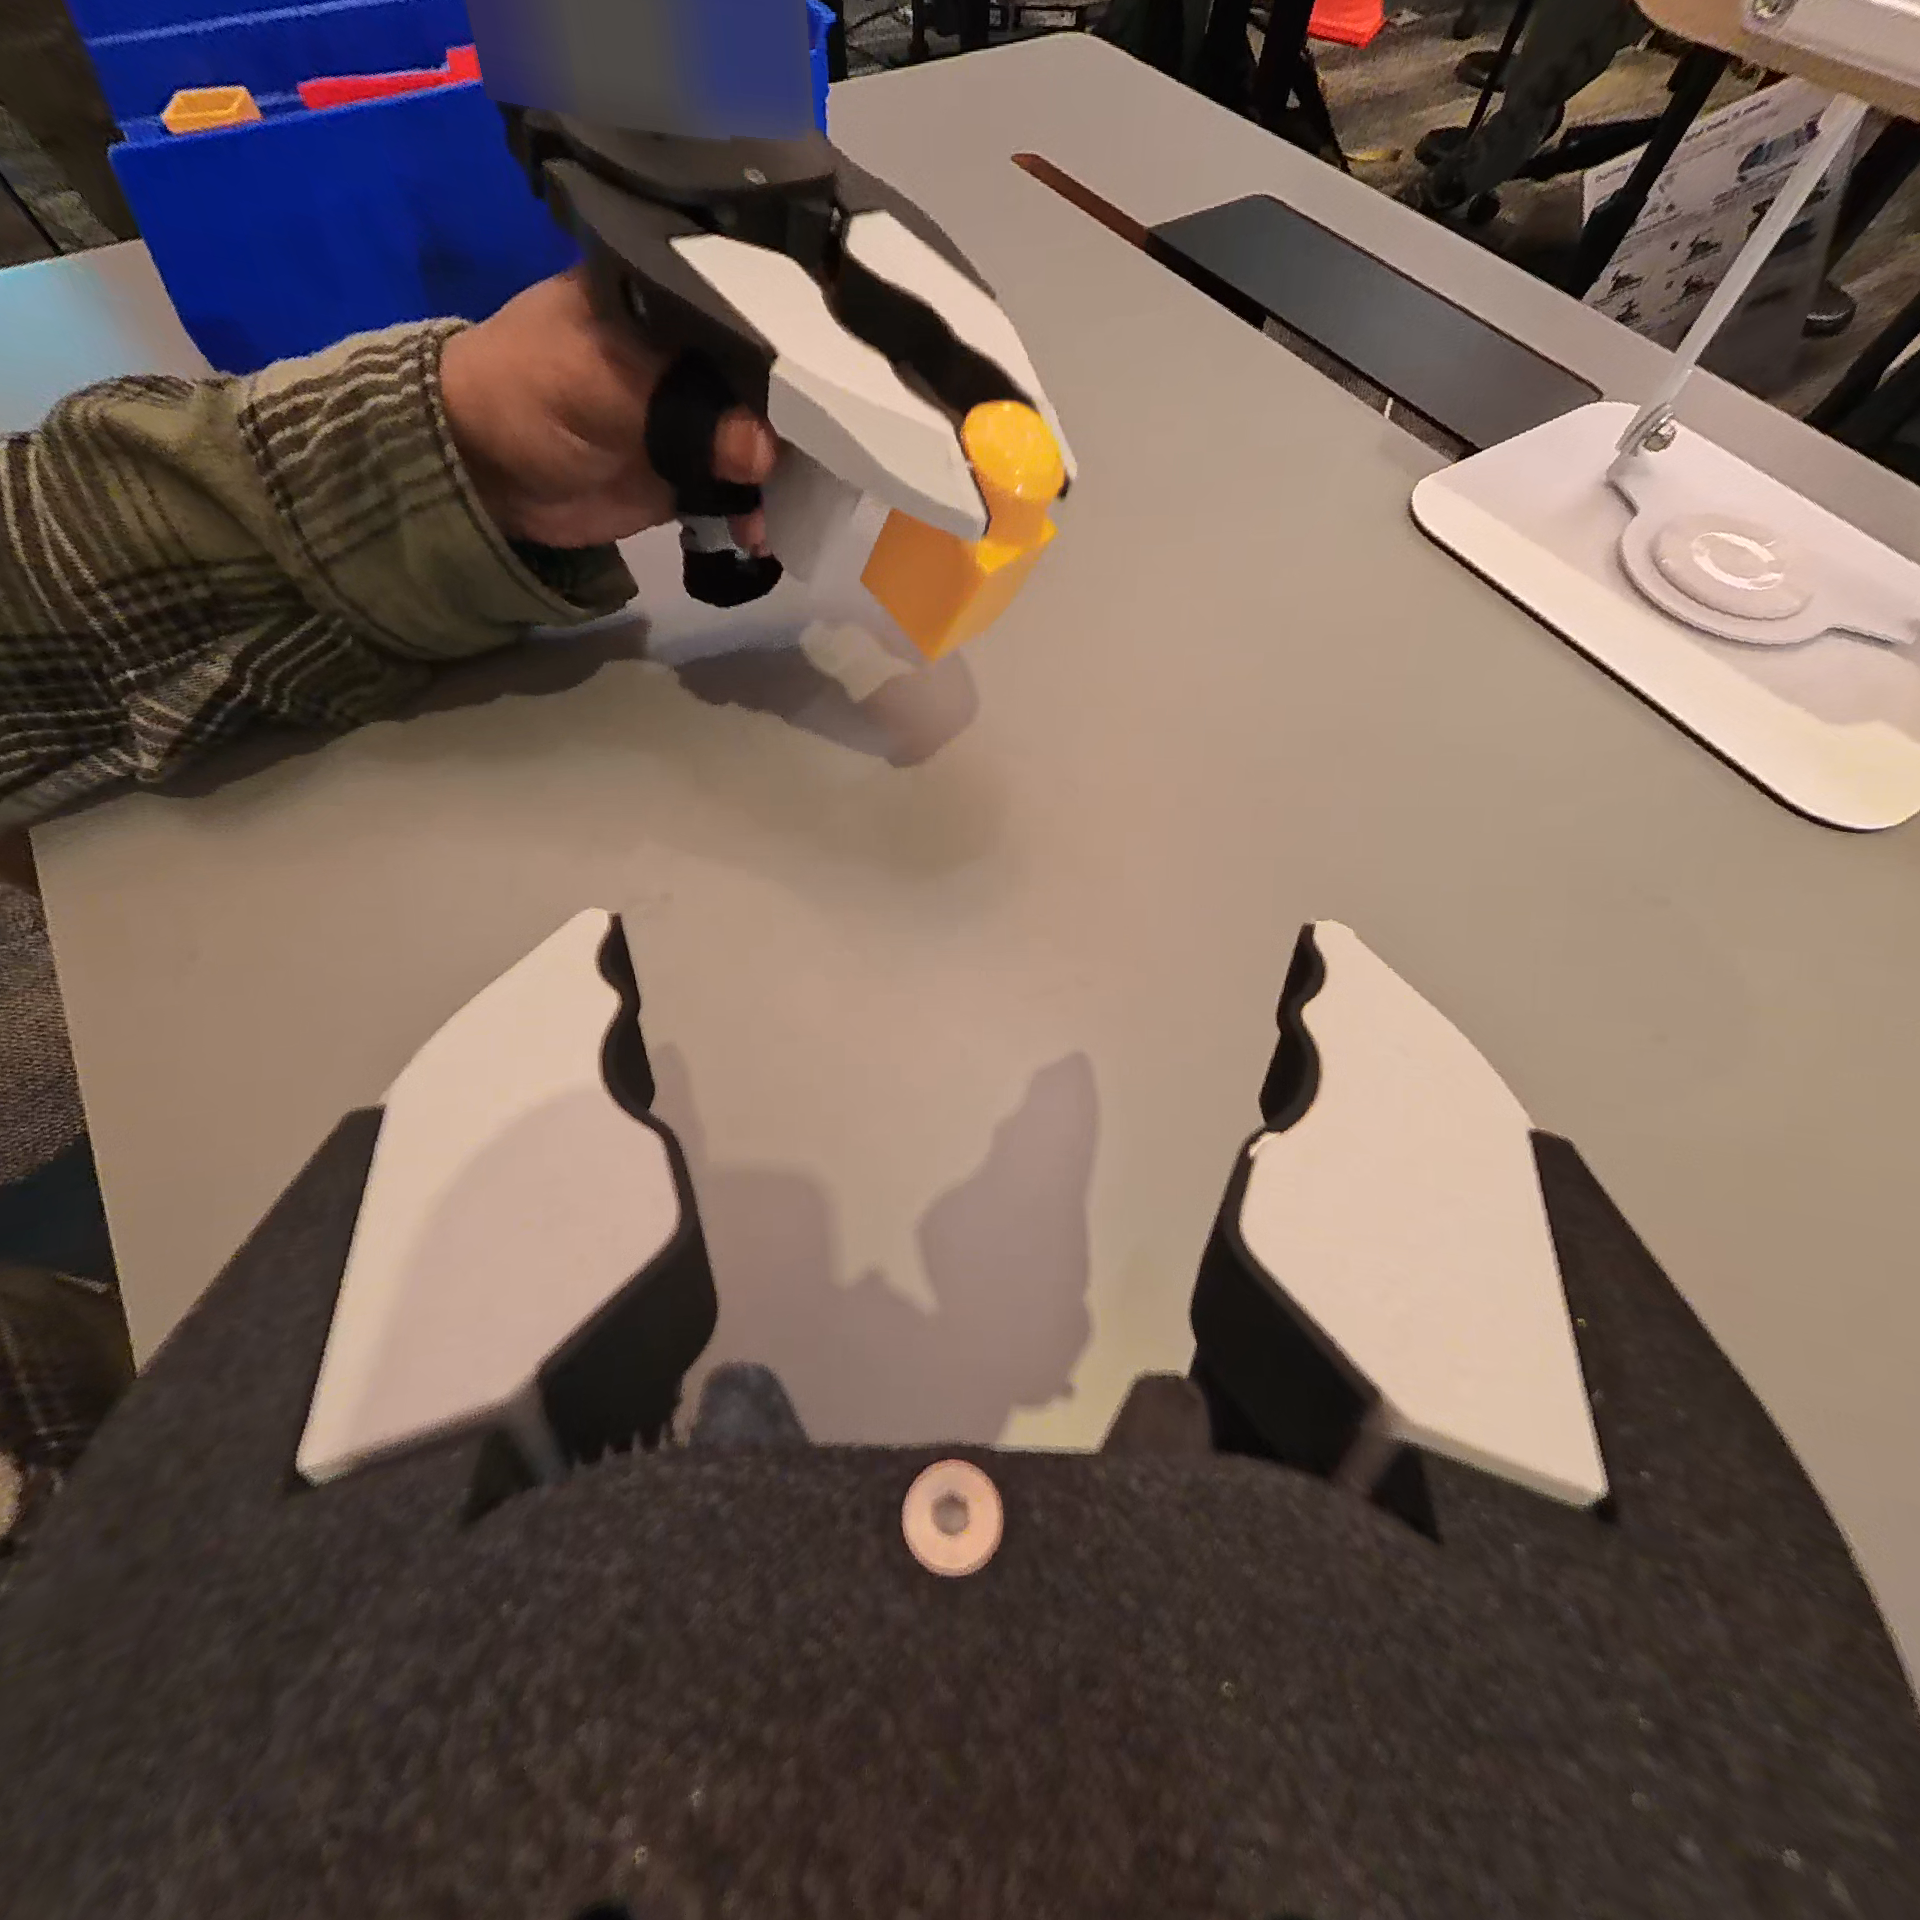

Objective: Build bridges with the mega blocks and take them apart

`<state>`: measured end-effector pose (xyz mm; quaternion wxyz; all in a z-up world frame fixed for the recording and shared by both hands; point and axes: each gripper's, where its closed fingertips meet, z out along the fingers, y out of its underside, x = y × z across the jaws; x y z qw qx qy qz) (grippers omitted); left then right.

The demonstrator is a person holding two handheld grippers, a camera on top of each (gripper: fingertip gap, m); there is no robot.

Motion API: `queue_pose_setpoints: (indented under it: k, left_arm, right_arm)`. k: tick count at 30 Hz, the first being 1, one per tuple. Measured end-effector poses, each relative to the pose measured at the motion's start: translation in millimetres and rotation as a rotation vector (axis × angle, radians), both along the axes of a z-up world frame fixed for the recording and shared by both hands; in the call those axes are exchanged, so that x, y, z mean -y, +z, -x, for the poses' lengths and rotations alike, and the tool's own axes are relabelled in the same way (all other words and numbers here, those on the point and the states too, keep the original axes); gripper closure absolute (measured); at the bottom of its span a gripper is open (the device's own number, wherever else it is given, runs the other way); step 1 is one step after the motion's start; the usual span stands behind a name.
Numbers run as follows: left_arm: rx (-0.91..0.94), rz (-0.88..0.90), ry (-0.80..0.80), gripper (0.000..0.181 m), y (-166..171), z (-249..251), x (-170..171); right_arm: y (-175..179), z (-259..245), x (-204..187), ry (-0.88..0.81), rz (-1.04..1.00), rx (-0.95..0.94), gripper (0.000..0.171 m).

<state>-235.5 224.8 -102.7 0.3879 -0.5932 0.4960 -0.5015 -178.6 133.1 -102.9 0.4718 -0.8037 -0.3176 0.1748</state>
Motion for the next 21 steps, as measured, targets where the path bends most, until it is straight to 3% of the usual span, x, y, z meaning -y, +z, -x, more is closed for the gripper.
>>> queue_pose_setpoints:
  k: [21]
  left_arm:
    - [0.068, -0.035, 0.045, 0.153, 12.6, 5.4, -6.0]
  right_arm:
    - [-9.5, -7.0, -8.6, 0.018, -0.024, -0.080, 0.056]
